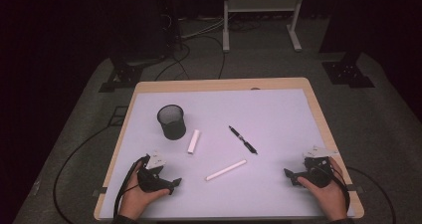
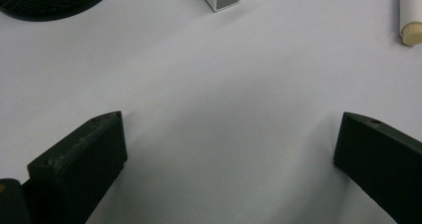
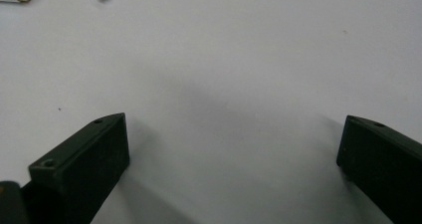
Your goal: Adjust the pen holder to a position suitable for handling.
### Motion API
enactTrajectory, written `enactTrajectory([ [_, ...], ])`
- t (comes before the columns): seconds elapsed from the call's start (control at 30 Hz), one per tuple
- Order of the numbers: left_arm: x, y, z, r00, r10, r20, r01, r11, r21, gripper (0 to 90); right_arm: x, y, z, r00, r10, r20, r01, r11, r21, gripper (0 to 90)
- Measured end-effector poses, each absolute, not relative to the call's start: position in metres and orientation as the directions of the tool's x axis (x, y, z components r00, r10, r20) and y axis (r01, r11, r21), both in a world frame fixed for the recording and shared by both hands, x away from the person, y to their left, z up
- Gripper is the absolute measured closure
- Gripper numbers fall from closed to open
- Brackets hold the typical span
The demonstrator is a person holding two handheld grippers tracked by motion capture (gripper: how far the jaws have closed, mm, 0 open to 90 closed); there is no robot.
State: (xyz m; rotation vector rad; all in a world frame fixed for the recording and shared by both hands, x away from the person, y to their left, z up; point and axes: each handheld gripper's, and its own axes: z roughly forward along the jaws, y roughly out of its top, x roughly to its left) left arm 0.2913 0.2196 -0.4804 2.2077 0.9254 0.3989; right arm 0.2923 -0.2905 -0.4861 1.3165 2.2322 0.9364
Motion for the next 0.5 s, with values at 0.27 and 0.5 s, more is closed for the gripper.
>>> enactTrajectory([
  [0.27,0.2909,0.2192,-0.4807,0.695,0.719,0.013,0.5,-0.497,0.709,0.0,0.2922,-0.2905,-0.4861,-0.486,0.874,0.008,0.618,0.337,0.71,0.0],
  [0.5,0.2904,0.2209,-0.4797,0.688,0.726,0.013,0.501,-0.487,0.716,2.4,0.2925,-0.2906,-0.486,-0.486,0.874,0.01,0.62,0.337,0.709,0.0],
])
